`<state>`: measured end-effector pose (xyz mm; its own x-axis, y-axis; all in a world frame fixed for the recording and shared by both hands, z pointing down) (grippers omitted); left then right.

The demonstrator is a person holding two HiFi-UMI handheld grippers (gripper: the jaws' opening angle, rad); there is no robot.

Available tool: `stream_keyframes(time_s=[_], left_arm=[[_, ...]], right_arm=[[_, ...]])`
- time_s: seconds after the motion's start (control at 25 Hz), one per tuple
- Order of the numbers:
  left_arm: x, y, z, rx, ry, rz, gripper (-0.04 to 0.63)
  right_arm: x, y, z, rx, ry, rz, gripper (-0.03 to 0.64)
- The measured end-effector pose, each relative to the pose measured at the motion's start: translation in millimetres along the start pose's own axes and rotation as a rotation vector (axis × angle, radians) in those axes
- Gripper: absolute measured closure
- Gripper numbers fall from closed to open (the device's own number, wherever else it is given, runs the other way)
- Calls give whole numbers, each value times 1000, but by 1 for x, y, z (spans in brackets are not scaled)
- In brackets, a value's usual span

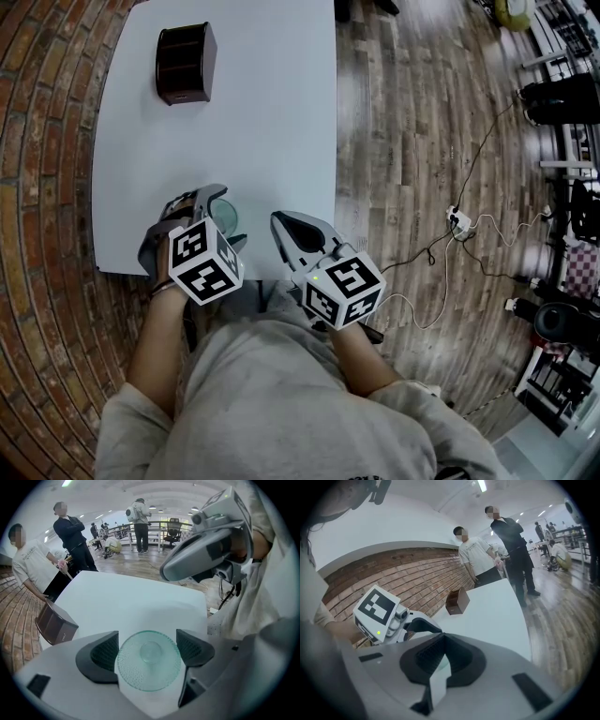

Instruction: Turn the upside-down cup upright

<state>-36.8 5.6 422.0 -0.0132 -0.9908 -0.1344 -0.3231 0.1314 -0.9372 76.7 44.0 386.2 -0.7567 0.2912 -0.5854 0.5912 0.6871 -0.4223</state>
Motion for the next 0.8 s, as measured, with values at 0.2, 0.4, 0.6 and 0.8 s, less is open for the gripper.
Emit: stream_keyframes(time_s=[0.2, 0.4, 0.6, 0.8], left_arm=[[3, 5, -1, -39, 32, -4, 221], [5, 10, -1, -52, 40, 5, 221], [7, 24, 5, -103, 75, 17, 221], [8, 43, 7, -160, 111, 70, 225]], right_arm=[[0, -1, -3, 2, -2, 0, 611], [2, -3, -5, 6, -2, 2, 611], [5, -2, -2, 5, 1, 6, 611], [9, -4, -1, 4, 9, 19, 611]])
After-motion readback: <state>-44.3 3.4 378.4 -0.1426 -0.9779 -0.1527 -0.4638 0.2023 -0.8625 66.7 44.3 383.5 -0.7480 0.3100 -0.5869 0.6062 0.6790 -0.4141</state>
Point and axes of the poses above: the fingertips, and each gripper's own axes: y backward along the fingers, x to its left, z out of its top, the point moved 6 cm from there along y, backward along the fingers, and after that the axes turned 8 degrees about -y, right-handed, at the moved point
